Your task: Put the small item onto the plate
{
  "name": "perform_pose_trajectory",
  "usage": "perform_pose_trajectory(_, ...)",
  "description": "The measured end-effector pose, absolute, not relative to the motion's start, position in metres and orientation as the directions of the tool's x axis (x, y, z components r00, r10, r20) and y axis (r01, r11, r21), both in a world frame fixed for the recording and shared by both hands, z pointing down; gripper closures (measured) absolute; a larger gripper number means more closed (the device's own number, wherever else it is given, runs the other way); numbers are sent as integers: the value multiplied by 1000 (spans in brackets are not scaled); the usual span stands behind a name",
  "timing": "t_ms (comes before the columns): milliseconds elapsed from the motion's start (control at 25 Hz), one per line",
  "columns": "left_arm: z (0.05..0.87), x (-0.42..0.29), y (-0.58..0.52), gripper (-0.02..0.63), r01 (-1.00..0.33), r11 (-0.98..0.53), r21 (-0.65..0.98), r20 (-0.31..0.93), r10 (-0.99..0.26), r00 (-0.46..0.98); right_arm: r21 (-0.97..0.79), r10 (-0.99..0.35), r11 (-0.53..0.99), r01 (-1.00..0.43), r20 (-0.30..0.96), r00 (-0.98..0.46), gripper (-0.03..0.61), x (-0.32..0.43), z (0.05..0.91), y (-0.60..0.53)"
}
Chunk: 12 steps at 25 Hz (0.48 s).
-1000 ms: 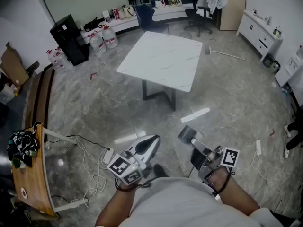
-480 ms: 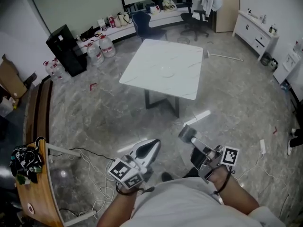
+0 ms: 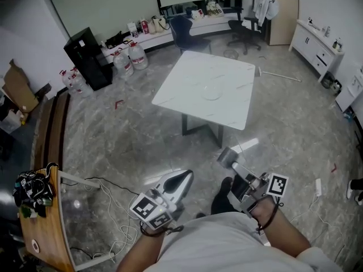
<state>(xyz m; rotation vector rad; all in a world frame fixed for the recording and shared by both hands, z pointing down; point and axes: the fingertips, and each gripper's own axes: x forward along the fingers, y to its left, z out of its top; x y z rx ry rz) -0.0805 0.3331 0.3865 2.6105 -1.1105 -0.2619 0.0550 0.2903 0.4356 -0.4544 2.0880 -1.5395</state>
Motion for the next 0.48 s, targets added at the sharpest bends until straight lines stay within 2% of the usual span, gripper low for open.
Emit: perform_pose_trajectory(480, 393, -74, 205, 607, -696, -640, 324, -41, -745, 666, -951, -497, 300, 71, -219, -840, 505, 51, 443, 149)
